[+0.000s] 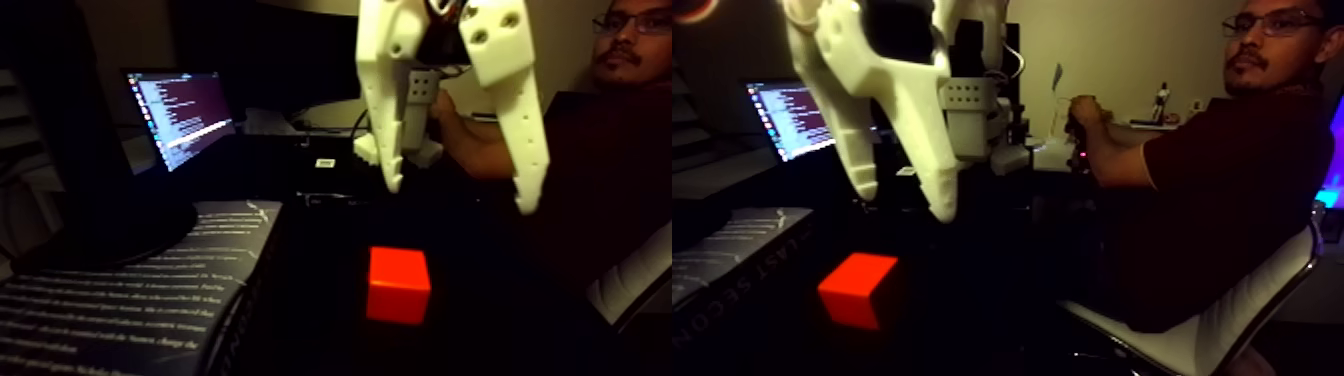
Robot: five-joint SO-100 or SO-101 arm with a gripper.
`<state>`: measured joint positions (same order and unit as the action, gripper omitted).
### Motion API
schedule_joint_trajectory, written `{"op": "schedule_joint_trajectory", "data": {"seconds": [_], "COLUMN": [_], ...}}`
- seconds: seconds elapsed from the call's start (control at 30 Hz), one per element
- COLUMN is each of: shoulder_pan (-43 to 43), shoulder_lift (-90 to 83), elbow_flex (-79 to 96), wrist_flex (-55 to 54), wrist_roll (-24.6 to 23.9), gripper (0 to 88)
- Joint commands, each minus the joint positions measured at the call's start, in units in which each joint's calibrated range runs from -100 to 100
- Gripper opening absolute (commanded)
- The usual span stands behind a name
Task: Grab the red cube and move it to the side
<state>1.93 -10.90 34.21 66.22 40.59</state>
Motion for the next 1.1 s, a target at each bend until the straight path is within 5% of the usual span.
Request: {"op": "schedule_joint_trajectory", "data": {"seconds": [0.0,0.53,1.07], "shoulder_pan": [1.15,5.73,7.31], "shoulder_lift": [2.16,10.9,10.73], "elbow_flex": [-1.97,-10.95,-15.3], "wrist_flex": [-1.69,-4.65,7.18], "wrist_roll": [0.17,-1.71,5.19], "gripper": [37.7,37.2,37.2]}}
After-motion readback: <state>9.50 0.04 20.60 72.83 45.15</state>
